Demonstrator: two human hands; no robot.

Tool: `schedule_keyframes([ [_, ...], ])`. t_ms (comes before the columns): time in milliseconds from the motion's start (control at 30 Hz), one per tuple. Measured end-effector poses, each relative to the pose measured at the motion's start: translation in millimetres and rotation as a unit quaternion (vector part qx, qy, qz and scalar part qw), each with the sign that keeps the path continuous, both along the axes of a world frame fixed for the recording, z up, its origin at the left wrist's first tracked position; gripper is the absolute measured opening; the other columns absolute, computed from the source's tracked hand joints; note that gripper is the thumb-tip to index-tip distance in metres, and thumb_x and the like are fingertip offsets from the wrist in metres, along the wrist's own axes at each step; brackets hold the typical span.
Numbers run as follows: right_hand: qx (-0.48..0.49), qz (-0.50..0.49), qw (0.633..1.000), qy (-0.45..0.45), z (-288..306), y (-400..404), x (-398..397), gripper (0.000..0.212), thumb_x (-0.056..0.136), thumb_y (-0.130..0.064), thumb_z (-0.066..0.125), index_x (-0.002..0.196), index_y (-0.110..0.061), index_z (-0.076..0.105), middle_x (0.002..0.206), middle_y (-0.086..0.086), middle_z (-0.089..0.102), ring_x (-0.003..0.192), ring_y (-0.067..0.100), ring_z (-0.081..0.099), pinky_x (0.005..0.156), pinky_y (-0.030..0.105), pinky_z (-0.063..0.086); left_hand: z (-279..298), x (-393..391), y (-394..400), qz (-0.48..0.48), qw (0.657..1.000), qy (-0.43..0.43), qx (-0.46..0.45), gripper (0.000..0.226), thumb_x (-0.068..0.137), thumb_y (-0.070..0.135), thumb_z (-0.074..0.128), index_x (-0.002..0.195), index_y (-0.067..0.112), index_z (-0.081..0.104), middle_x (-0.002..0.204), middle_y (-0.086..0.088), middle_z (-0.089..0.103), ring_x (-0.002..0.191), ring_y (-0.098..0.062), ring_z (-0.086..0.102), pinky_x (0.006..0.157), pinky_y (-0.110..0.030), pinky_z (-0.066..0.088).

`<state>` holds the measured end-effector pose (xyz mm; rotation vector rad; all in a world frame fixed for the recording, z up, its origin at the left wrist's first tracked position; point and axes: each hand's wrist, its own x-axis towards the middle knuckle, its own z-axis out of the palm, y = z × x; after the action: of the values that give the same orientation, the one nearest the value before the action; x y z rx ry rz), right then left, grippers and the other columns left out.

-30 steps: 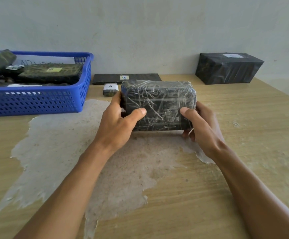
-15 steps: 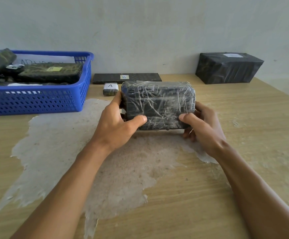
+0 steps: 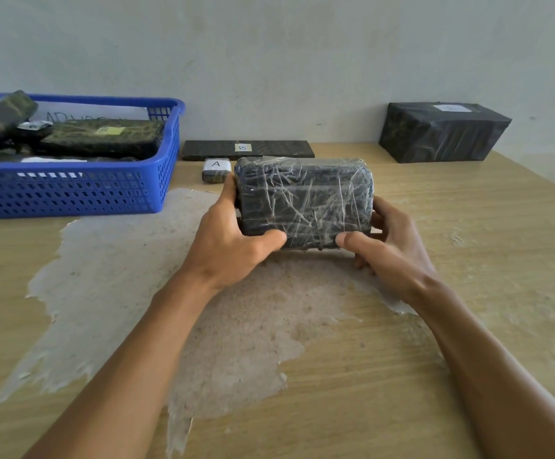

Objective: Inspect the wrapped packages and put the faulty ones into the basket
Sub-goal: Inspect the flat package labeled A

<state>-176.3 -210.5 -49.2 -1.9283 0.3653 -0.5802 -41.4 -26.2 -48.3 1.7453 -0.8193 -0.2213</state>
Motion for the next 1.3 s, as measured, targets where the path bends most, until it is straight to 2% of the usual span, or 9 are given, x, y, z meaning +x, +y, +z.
schedule_keyframes([
  [133,0.003,-0.009,1.0,0.003,-2.0,-1.7,0.5,0.047,0.086,-0.009,0.073,0.13,-0.015,0.059,0.096,-0.002,0.071,0.062,-0.003,0.065,0.052,0.013,0.048,-0.8,0.6,-0.7,0.007,1.0,-0.003,-0.004,0.063,0.069,0.023,0.075,0.127,0.028,0.052,0.101,0.009,0.075,0.092,-0.006,0.071,0.085,-0.032,0.06],
  [267,-0.004,-0.002,1.0,-0.002,-0.7,0.0,1.1,0.035,0.077,-0.026,0.073,0.11,-0.026,0.061,0.081,-0.018,0.072,0.066,-0.007,0.063,0.053,0.012,0.047,-1.5,-1.6,-3.0,0.013,1.0,-0.008,-0.017,0.067,0.068,0.025,0.077,0.129,0.032,0.05,0.105,0.01,0.074,0.099,-0.01,0.071,0.088,-0.039,0.06],
  [367,-0.017,-0.031,0.999,0.001,-3.5,0.6,3.7,0.049,0.071,-0.04,0.082,0.114,-0.026,0.062,0.095,-0.013,0.075,0.083,0.002,0.07,0.065,0.019,0.053,-1.9,-4.8,-6.5,0.017,0.999,-0.018,-0.027,0.07,0.067,0.027,0.078,0.131,0.034,0.049,0.108,0.01,0.073,0.1,-0.012,0.07,0.088,-0.042,0.059],
  [533,-0.018,-0.072,0.997,-0.016,-7.4,4.5,5.2,0.068,0.068,-0.032,0.092,0.125,-0.019,0.058,0.103,-0.007,0.074,0.092,0.004,0.072,0.074,0.028,0.062,-1.9,-5.4,-7.3,0.009,0.999,-0.019,-0.041,0.067,0.068,0.015,0.076,0.128,0.029,0.05,0.107,0.007,0.073,0.098,-0.012,0.072,0.085,-0.042,0.06],
  [633,-0.037,-0.082,0.996,-0.01,-6.9,11.4,5.8,0.086,0.062,-0.04,0.094,0.135,-0.023,0.05,0.107,-0.011,0.071,0.095,0.0,0.07,0.08,0.029,0.062,0.4,-8.7,-8.5,0.029,0.997,-0.007,-0.076,0.065,0.072,0.02,0.079,0.129,0.029,0.05,0.111,0.009,0.071,0.103,-0.008,0.069,0.091,-0.037,0.057],
  [767,-0.078,-0.094,0.992,-0.016,-3.5,20.9,5.6,0.085,0.062,-0.044,0.093,0.133,-0.025,0.05,0.102,-0.017,0.068,0.093,0.0,0.068,0.08,0.03,0.061,2.3,-16.6,-11.7,0.098,0.989,-0.001,-0.115,0.06,0.074,0.023,0.086,0.124,0.029,0.052,0.105,0.014,0.072,0.096,0.001,0.069,0.083,-0.02,0.057],
  [933,-0.068,-0.096,0.993,-0.025,-2.5,25.4,8.1,0.076,0.063,-0.052,0.088,0.126,-0.026,0.053,0.099,-0.016,0.071,0.091,-0.005,0.068,0.08,0.031,0.061,-2.1,-15.4,-13.5,0.151,0.981,-0.022,-0.123,0.062,0.067,0.035,0.086,0.121,0.029,0.056,0.101,0.015,0.073,0.092,0.0,0.07,0.085,-0.032,0.059],
  [1167,-0.095,-0.15,0.983,-0.05,1.2,26.6,6.3,0.075,0.059,-0.059,0.087,0.123,-0.037,0.053,0.098,-0.016,0.07,0.091,0.003,0.069,0.078,0.039,0.062,-1.3,-14.0,-13.1,0.103,0.985,0.021,-0.135,0.058,0.077,0.02,0.084,0.126,0.026,0.055,0.106,0.013,0.073,0.097,0.001,0.07,0.079,-0.016,0.055],
  [1300,-0.163,-0.183,0.965,-0.089,5.8,23.8,3.0,0.09,0.055,-0.061,0.088,0.133,-0.033,0.054,0.1,-0.024,0.066,0.089,0.004,0.069,0.074,0.041,0.062,3.1,-10.3,-10.3,0.08,0.991,0.012,-0.105,0.064,0.077,0.023,0.084,0.13,0.033,0.052,0.111,0.021,0.067,0.104,0.007,0.064,0.084,-0.012,0.051],
])
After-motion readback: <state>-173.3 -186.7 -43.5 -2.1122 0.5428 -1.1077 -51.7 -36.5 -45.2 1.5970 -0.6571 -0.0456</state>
